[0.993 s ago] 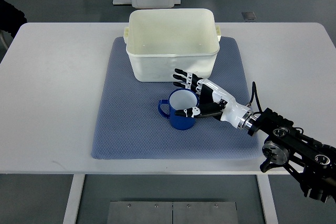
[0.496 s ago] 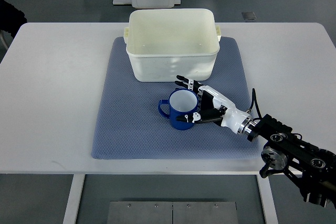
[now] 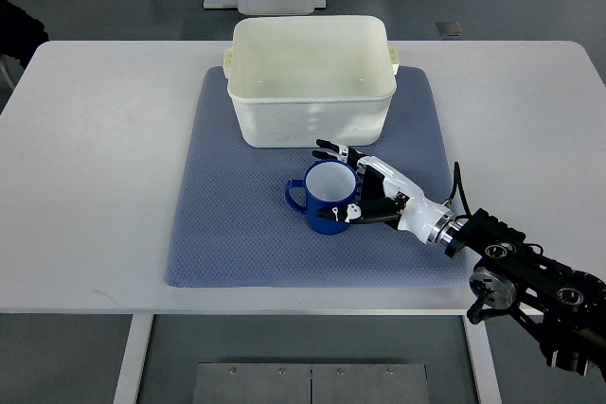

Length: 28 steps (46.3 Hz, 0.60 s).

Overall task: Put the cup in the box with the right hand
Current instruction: 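Lower the right hand and close its fingers around the blue mug, then lift the blue mug with the right hand over the cream box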

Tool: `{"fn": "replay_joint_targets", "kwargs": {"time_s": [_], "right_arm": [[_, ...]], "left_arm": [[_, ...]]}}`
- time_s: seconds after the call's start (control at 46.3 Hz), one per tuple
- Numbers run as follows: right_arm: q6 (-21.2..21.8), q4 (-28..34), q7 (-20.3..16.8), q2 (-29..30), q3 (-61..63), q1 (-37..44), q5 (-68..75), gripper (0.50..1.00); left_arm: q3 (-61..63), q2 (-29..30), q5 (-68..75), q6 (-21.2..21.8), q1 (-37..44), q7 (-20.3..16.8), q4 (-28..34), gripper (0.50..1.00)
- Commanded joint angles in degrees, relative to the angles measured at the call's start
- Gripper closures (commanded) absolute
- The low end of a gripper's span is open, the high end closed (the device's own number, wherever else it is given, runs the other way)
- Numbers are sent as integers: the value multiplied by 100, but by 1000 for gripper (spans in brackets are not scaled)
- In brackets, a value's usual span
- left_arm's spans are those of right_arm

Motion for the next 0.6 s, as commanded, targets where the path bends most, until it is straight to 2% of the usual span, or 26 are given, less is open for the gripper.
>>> {"fn": "replay_joint_targets", "kwargs": {"time_s": [0.0, 0.151, 0.173, 0.583], "right_arm": [[10, 1, 24, 9, -35, -3, 0, 711], [19, 1, 50, 0, -106, 6, 0, 952], [19, 1, 59, 0, -115, 6, 0, 1000], [-192, -43, 138, 97, -97, 94, 9, 1000]], "left_arm": [[0, 0, -2, 0, 5, 0, 0, 500], [0, 0, -2, 0, 5, 0, 0, 500], [0, 0, -2, 0, 5, 0, 0, 500], [0, 0, -2, 0, 5, 0, 0, 500]]}}
